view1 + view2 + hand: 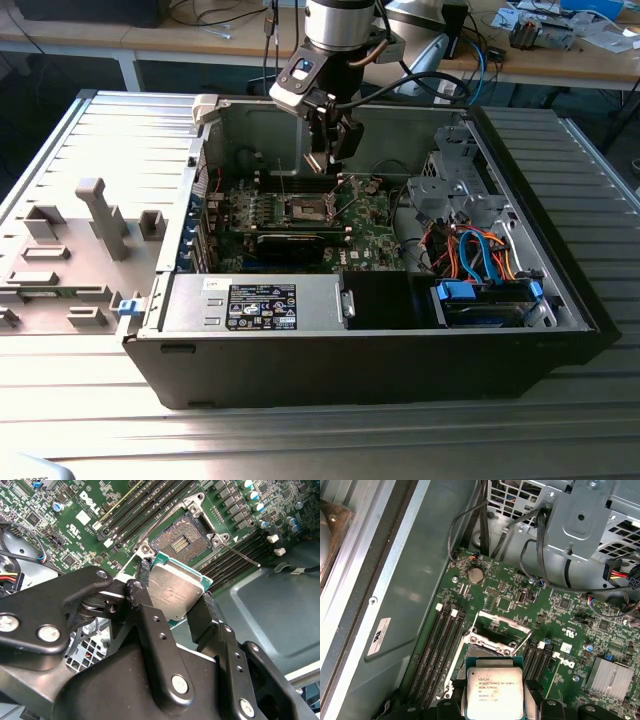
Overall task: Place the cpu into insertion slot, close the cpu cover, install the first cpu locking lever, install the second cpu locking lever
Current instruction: 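Place the cpu into insertion slot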
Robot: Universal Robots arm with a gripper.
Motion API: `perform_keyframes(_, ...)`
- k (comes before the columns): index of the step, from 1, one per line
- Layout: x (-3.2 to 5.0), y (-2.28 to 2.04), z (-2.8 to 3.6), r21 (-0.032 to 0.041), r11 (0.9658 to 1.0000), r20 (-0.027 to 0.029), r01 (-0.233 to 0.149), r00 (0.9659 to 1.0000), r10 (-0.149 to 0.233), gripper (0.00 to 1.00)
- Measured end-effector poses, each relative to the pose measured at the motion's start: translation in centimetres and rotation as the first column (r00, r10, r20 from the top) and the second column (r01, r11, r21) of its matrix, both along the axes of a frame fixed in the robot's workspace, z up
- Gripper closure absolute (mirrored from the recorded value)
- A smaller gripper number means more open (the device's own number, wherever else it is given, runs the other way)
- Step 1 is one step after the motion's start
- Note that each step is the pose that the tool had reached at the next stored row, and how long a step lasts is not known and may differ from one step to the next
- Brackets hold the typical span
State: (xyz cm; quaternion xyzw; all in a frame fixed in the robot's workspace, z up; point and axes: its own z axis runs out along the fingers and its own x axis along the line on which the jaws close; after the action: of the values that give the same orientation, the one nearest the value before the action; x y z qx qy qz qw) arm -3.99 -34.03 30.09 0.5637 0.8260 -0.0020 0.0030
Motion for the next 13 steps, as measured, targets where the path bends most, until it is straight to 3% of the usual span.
perform_keyframes(13, 0.0, 0.0, -0.01, -0.0001, 1.0, 0.0, 0.009, 1.0, -0.009, 0.46)
